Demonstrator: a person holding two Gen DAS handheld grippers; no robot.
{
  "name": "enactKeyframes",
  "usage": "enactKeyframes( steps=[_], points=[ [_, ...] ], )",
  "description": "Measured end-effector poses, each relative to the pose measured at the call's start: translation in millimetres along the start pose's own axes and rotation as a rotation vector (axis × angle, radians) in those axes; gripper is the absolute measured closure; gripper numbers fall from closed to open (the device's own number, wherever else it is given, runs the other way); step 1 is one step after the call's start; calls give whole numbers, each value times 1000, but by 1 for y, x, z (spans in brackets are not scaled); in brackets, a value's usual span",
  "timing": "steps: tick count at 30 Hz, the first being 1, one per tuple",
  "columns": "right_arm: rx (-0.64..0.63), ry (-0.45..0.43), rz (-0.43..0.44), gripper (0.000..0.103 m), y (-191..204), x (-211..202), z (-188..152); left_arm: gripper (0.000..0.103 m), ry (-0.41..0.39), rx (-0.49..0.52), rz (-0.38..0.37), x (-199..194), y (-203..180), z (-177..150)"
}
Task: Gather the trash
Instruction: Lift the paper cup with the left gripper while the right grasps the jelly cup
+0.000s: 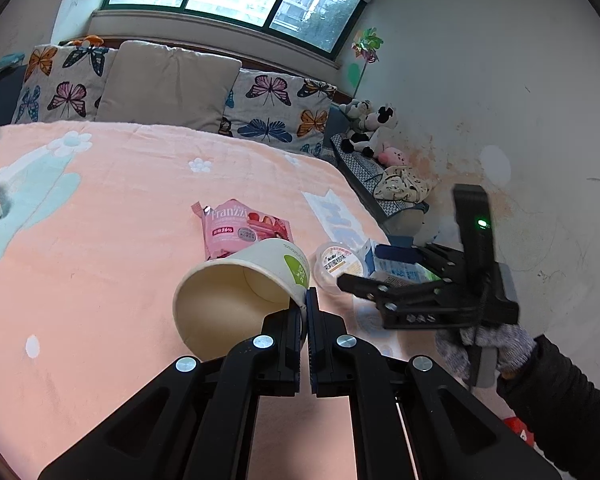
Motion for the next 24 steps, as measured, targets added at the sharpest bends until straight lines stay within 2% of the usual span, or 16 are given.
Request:
enactKeyframes(
  steps=[12, 16, 24],
  points=[
    [-42, 76, -8, 14, -1, 27, 3, 100, 15, -18, -1, 8, 7, -5],
    [-43, 98, 0, 32, 1, 30, 0, 100, 17, -22, 0, 9, 7, -6],
    [6, 42, 33, 33, 3, 8, 1, 100, 12, -23, -2, 7, 2, -6]
  ],
)
Point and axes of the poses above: each gripper's, at about its wrist camera, not at the fingertips, and x roughly the way its jaws point, y to its left, z to its top, the point moved 4 cm from there along x, roughly the way its jaws point, and after that the axes turned 2 degrees about -z, right-handed, at the moved point
